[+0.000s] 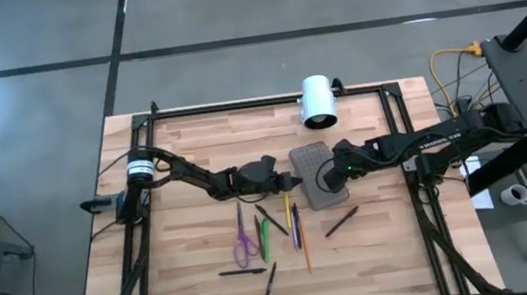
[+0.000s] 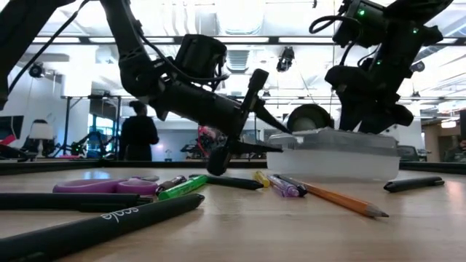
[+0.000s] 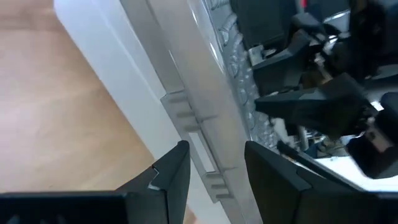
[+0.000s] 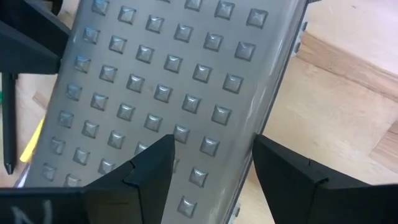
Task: Pick & place school supplies into a supply box
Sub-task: Open the black supply box
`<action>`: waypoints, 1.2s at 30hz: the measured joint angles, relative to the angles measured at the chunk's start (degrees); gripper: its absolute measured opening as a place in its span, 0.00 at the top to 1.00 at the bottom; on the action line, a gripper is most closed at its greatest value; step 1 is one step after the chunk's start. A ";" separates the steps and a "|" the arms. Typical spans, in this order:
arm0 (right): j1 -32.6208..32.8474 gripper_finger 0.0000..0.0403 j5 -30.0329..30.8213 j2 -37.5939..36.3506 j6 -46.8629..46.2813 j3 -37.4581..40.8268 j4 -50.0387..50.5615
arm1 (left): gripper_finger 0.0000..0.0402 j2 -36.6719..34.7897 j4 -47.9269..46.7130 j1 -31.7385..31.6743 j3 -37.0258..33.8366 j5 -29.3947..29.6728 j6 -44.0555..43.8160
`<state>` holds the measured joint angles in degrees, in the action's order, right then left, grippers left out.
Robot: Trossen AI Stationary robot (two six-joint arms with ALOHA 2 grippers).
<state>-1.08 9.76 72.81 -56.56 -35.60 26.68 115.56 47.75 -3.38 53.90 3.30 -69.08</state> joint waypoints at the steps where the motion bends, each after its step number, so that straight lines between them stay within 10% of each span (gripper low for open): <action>1: 0.00 0.49 0.07 -0.77 0.09 0.08 0.41 | 0.66 -0.06 0.39 0.01 0.30 0.03 0.24; 8: 0.02 0.49 0.87 -3.54 0.48 0.53 3.31 | 0.66 -3.06 19.96 0.18 3.19 -2.51 5.73; 22: 0.11 0.49 2.22 -2.95 -0.78 -0.65 1.32 | 0.66 -10.44 1.14 -0.82 3.70 -2.86 15.70; 30: 0.33 0.49 1.96 -2.27 3.46 -2.86 -2.28 | 0.66 -32.24 -51.06 -1.11 2.59 15.90 28.70; 36: 0.73 0.49 -0.15 3.04 8.56 -4.60 -9.45 | 0.66 -36.49 -54.37 -8.17 -4.44 14.92 33.61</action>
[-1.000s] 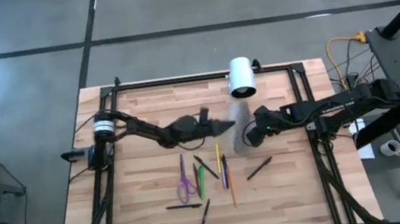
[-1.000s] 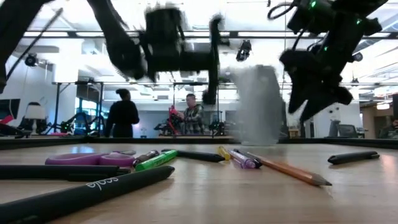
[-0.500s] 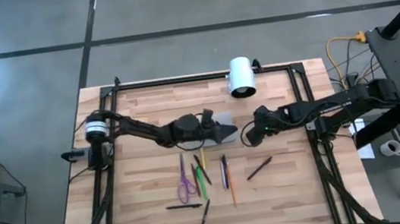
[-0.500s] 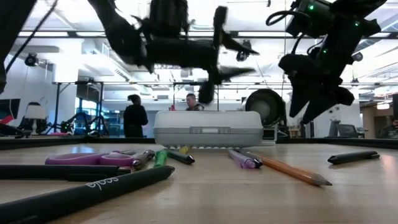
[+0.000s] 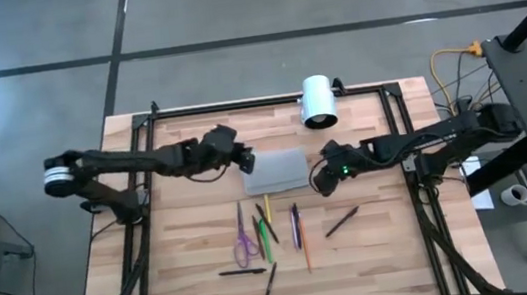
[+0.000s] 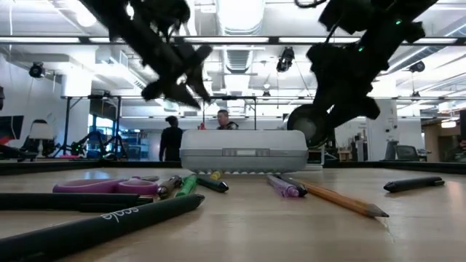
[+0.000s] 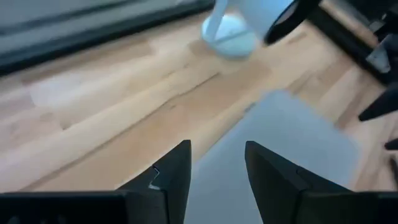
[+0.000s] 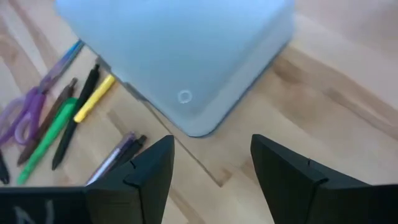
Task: Pick & place school supplies into a supply box
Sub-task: Open the black supply box
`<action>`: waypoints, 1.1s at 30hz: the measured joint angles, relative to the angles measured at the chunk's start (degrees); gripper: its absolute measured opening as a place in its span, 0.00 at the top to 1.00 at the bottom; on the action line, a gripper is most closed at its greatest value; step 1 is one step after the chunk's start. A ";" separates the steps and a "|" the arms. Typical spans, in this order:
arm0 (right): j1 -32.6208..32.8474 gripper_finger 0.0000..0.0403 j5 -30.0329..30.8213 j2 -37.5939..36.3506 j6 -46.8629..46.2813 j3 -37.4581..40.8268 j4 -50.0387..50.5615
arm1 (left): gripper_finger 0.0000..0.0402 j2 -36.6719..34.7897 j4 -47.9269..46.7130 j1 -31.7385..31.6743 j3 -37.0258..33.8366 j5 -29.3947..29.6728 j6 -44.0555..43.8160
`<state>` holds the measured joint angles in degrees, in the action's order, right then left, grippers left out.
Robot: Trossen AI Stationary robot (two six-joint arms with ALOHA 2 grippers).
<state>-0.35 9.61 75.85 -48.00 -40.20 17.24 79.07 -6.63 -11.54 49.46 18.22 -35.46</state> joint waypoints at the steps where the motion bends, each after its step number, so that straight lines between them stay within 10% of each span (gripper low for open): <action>1: 0.02 0.49 -0.12 1.42 0.47 -0.46 -0.04 | 0.66 0.47 1.38 -1.41 -1.00 -1.11 0.32; 33: 1.00 0.49 6.12 24.18 3.17 -27.39 5.23 | 0.66 20.44 2.48 -11.20 0.44 -33.82 13.65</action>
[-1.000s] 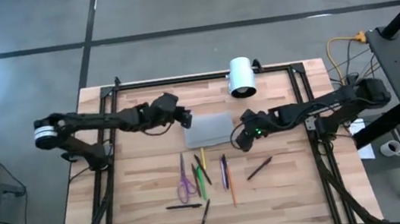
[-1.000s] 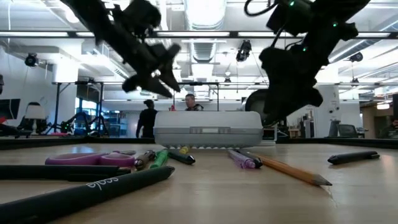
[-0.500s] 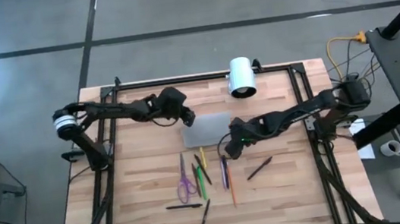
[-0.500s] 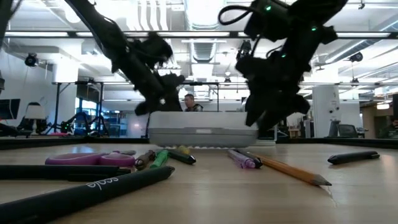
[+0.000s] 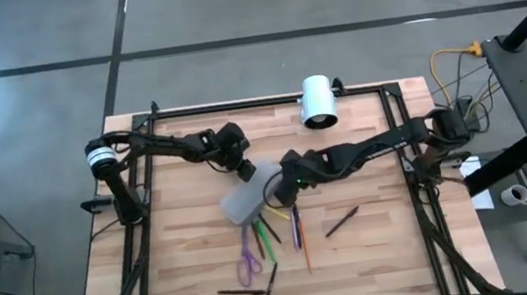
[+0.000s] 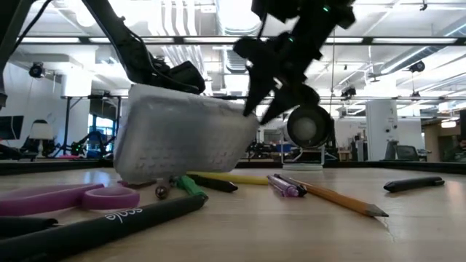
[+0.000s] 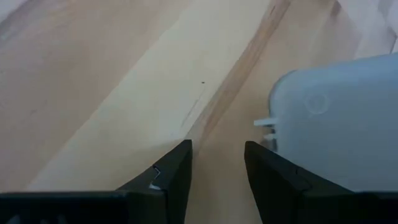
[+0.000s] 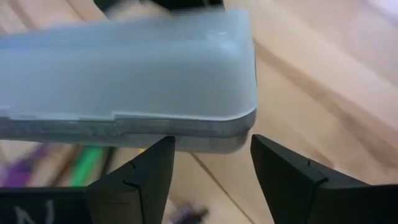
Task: Pick & place school supplies into a supply box
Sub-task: Open the black supply box
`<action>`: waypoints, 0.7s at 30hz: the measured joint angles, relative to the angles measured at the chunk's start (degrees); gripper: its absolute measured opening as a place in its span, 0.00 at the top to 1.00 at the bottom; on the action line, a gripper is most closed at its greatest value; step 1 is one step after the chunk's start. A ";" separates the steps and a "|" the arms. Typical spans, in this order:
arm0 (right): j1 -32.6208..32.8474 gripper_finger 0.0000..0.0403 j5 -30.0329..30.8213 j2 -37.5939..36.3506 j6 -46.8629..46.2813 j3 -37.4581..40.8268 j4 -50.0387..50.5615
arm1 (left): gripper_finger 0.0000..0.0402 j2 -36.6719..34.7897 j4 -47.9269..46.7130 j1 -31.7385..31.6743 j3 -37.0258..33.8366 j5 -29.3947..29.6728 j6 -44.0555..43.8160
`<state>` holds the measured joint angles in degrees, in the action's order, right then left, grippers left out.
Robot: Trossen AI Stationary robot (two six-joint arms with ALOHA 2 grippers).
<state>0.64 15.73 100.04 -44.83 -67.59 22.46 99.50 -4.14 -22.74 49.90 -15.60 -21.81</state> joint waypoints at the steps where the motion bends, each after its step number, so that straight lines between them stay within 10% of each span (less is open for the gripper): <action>1: -0.35 0.49 0.00 -0.05 1.04 -0.82 0.15 | 0.66 -0.06 -0.07 0.00 0.11 0.03 -0.02; 21: -7.89 0.49 -0.48 6.61 12.86 -13.09 3.87 | 0.66 -13.24 -3.47 -0.15 -0.40 7.15 3.05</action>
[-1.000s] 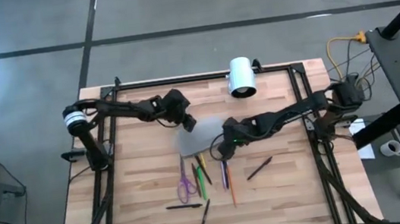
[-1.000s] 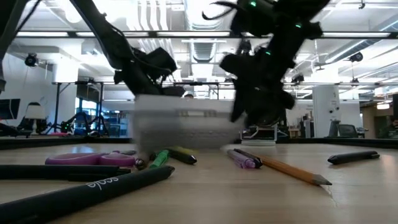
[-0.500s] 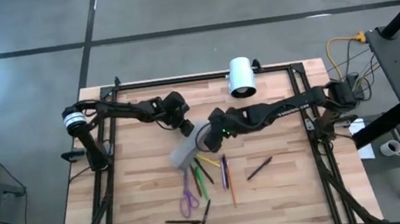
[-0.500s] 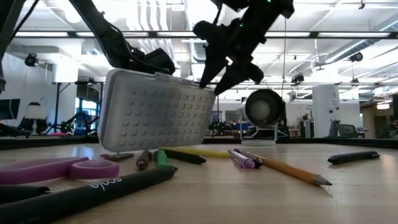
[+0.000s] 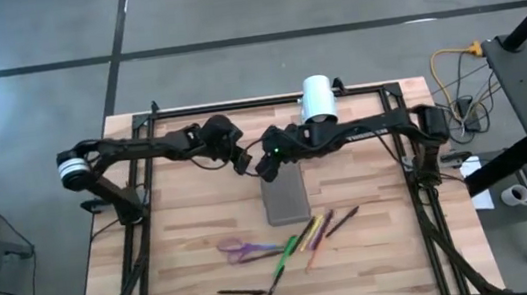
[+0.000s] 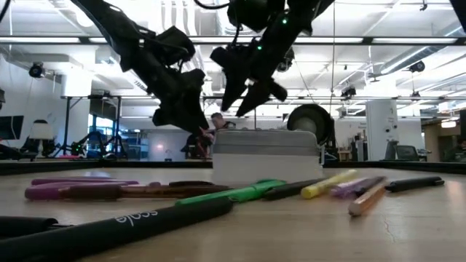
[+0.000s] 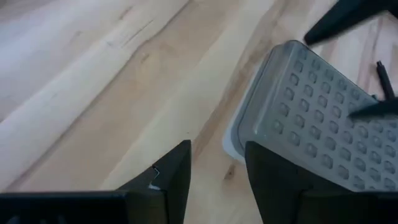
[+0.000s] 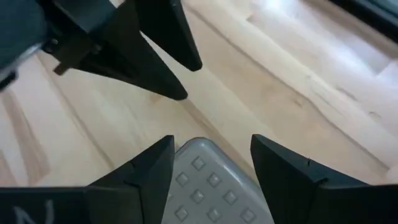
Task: Pick & place school supplies into a supply box
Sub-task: Open the black supply box
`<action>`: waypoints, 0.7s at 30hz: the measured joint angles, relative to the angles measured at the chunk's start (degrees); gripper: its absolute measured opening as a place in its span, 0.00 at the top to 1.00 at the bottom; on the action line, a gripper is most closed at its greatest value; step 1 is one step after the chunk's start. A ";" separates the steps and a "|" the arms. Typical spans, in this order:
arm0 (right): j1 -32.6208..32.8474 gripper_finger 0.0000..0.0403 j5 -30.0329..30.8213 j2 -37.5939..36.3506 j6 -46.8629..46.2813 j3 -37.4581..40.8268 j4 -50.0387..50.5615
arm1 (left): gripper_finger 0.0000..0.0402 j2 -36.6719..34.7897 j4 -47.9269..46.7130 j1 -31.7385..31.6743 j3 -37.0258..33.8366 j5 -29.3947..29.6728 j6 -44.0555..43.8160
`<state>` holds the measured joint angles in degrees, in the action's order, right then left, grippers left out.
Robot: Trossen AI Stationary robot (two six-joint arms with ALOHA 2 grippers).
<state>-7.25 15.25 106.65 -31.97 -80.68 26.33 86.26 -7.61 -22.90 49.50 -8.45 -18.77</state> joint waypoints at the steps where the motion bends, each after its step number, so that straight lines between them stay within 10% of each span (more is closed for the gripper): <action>1: -0.01 0.49 0.84 -0.28 0.12 0.00 1.60 | 0.66 -0.15 -0.09 0.02 -0.10 0.01 0.06; 11: 0.02 0.49 -0.02 -9.01 -5.44 8.31 16.26 | 0.66 0.61 3.83 1.24 -5.43 -6.99 -7.42; 21: 1.98 0.49 -10.33 -12.91 -14.02 19.66 -1.99 | 0.66 3.35 14.72 5.66 -11.50 -11.44 -16.55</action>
<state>-5.26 4.93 93.73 -45.99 -61.02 24.34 89.61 7.11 -17.23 37.99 -19.89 -35.32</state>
